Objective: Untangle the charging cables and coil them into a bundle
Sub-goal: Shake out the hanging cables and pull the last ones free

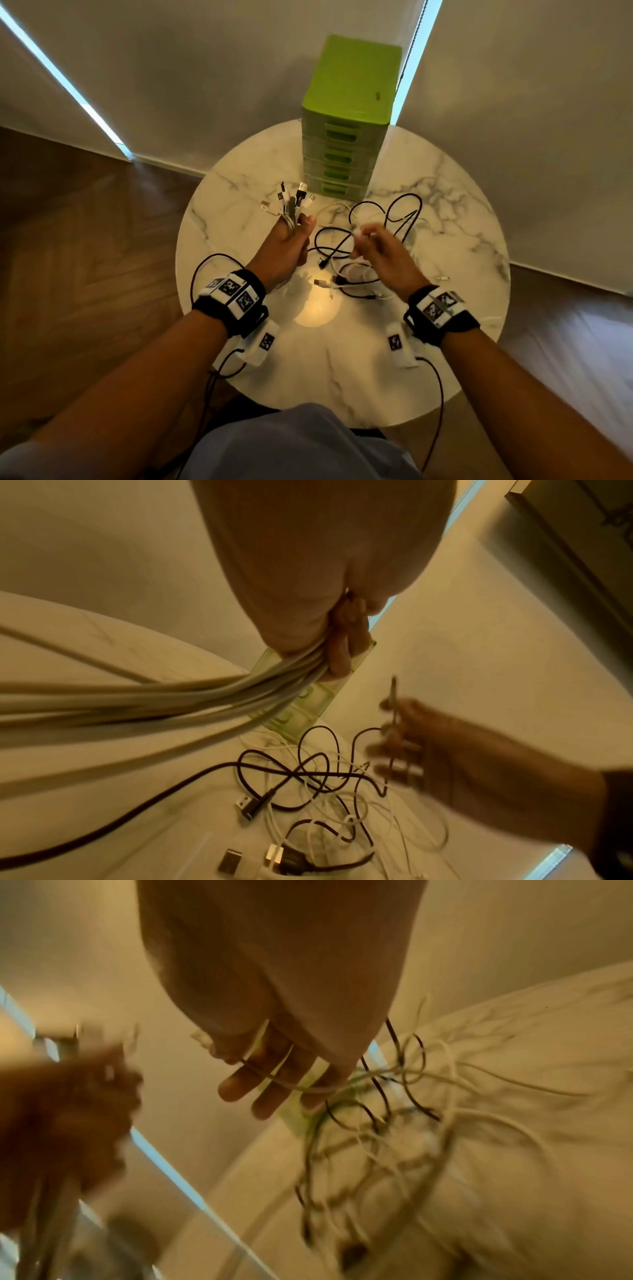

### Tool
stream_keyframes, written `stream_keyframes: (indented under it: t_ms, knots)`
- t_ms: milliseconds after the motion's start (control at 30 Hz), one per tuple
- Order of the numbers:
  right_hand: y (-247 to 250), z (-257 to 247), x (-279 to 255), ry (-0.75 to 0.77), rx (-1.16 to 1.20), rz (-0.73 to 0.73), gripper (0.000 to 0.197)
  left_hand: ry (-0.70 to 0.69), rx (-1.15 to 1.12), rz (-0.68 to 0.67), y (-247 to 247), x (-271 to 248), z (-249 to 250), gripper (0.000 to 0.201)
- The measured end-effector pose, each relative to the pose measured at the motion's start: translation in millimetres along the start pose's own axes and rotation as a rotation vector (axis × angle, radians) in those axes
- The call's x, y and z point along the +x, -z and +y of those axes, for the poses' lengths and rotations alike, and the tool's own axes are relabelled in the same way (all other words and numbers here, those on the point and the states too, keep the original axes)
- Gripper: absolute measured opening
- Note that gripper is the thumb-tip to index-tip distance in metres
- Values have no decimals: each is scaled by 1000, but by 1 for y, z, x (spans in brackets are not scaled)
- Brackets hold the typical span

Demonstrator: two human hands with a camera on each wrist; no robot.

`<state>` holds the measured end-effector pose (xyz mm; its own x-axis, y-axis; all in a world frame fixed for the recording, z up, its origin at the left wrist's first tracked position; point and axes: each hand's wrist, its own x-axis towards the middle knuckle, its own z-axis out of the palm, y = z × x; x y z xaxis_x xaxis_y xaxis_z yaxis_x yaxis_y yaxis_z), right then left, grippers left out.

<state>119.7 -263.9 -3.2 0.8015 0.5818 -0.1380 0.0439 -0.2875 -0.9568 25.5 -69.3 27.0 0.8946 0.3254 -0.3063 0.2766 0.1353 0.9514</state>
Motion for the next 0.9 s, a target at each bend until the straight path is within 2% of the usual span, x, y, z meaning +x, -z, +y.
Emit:
stream_keyframes:
  t_ms: [67, 133, 233, 300, 367, 467, 533, 667, 767, 833, 900]
  knots:
    - [14, -39, 10, 16, 172, 115, 20, -11, -7, -18, -5, -1, 0, 23]
    - [21, -69, 14, 50, 228, 152, 19, -31, -47, -29, -12, -2, 7, 19]
    - [15, -92, 9, 48, 200, 24, 19, -57, -180, -65, -22, -5, 28, 14]
    - [2, -97, -1, 44, 146, -75, 23, -89, -212, -124, -23, -6, 41, 21]
    - [-13, -99, -9, 43, 148, -106, 20, -119, -182, -180, -20, -6, 48, 28]
    - [-27, -100, -22, 40, 147, -68, 22, -154, -111, -258, -8, -7, 54, 27]
    - [-30, -94, -27, 58, 41, -61, 27, -144, -101, -276, -2, -4, 56, 26]
    - [-35, -81, -36, 160, -390, -70, 34, -173, -69, -263, 16, 5, 68, 26]
    - [-36, -80, -36, 144, -398, 74, 29, -150, -156, -226, 26, 10, 73, 19]
    - [-38, -91, -34, 164, -341, 207, 25, -111, -229, -201, 31, 12, 74, 26]
    - [-38, -106, -29, 191, -347, 255, 26, -85, -278, -203, 32, 10, 75, 31]
